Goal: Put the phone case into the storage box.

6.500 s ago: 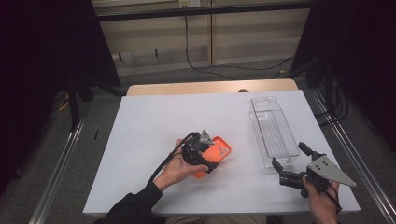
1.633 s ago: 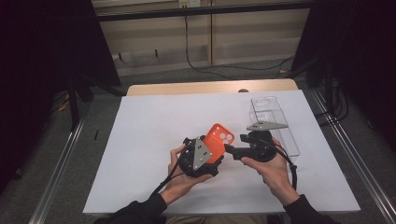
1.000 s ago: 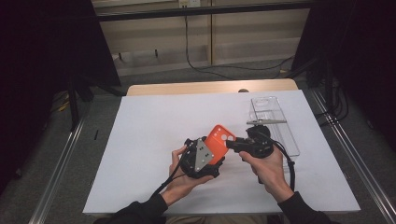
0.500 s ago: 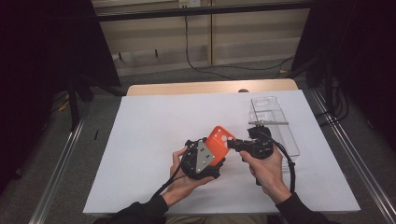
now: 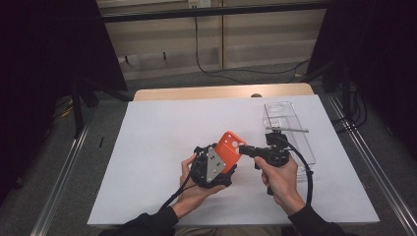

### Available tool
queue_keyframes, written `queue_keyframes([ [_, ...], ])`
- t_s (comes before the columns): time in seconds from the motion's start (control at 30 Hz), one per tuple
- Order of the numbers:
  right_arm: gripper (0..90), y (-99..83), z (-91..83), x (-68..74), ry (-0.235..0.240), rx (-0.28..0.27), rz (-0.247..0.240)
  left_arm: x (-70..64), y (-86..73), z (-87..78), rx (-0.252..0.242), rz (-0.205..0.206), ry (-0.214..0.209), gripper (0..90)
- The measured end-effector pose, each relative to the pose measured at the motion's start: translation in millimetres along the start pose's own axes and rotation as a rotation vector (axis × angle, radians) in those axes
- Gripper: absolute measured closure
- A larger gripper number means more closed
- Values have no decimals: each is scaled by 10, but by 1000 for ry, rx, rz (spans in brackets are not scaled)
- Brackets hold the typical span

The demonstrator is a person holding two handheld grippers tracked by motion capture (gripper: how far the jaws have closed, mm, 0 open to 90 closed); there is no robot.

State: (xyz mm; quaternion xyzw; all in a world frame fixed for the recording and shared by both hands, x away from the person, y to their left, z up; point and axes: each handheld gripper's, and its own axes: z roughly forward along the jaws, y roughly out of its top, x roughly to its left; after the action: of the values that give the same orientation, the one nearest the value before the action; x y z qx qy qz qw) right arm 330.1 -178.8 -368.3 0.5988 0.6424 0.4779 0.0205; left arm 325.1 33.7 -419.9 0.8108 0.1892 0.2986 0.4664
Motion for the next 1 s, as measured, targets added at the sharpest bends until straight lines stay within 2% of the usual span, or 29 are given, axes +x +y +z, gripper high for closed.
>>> queue_keyframes([
  [0.17,818,-2,-13,17,8,-9,-8,39,2,-2,-1,-21,-32,149],
  [0.23,819,-4,-26,24,13,-17,-8,46,5,-4,-9,-31,-29,134],
  [0.33,820,3,-33,25,15,-20,-11,37,4,-1,-19,-22,-25,107],
  [0.47,821,3,-40,11,10,-32,-16,59,-9,20,-15,-23,-53,72],
  [0.53,822,9,-48,1,6,-39,-23,73,-20,29,-19,-46,-61,62],
  [0.67,822,26,-68,-6,-6,-56,-40,106,-32,37,-10,-59,-93,56],
  [1.0,823,64,-128,-17,-14,-89,-86,144,-26,-6,-25,-93,-96,48],
])
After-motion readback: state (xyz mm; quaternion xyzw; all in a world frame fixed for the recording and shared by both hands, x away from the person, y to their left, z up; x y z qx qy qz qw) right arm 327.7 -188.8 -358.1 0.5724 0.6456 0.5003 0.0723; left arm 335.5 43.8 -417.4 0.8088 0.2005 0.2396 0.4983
